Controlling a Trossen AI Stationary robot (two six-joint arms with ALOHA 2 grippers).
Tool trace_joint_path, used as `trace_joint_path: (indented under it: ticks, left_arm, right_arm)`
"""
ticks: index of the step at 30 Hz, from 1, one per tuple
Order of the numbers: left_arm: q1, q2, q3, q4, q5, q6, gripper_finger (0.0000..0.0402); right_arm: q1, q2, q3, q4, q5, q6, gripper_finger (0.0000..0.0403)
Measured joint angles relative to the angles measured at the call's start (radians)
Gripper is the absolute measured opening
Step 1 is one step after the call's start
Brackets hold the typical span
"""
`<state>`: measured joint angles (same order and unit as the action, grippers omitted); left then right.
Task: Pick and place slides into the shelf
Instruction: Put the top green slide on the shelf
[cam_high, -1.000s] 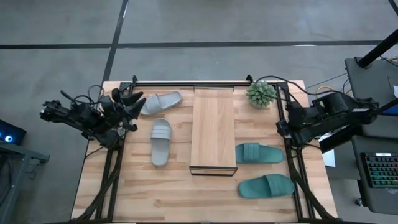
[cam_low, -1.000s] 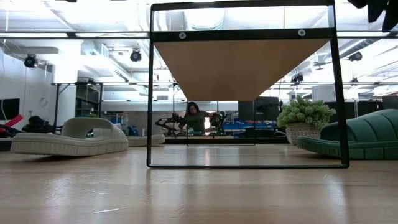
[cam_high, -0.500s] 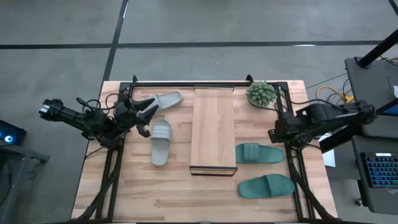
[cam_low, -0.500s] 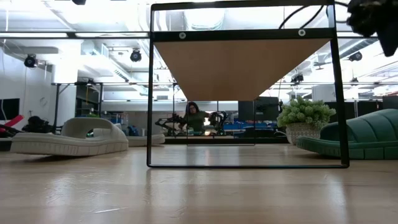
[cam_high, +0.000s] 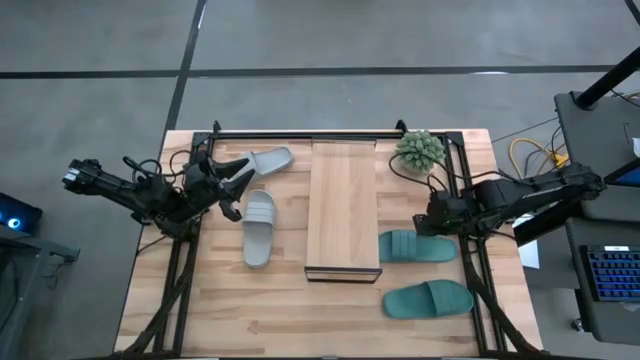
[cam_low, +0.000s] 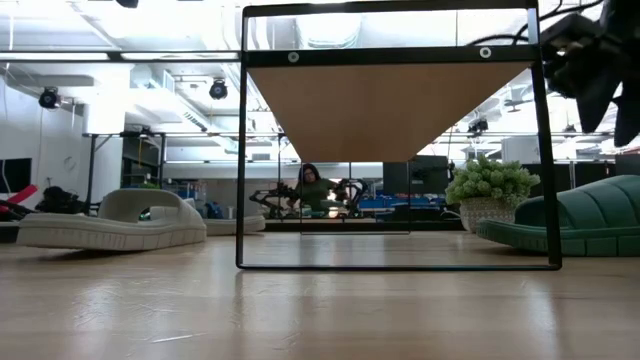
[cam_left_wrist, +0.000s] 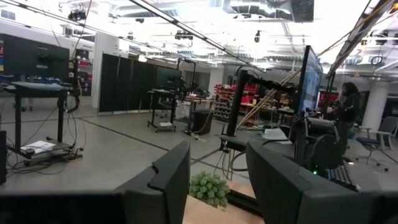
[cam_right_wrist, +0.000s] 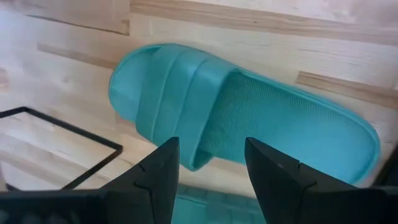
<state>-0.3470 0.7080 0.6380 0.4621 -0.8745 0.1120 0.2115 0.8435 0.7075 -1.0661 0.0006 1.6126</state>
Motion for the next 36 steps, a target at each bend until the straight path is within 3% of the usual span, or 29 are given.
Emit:
trace_joint_path:
  ticks: [13,23,36]
  left_arm:
    - [0.000,0.010,-0.001,0.004,0.006,0.000,0.0141]
    - [0.000,0.010,-0.001,0.004,0.006,0.000,0.0141]
    - [0.000,0.004,-0.001,0.007,0.007,0.000,0.0141]
  right_arm:
    - [0.000,0.002,-0.093,0.023,0.029,0.056,0.0173]
    - [0.000,0.002,-0.176,0.216,0.072,0.042,0.0173]
    - [0.000,0.004,-0.239,0.318,0.083,0.055,0.0173]
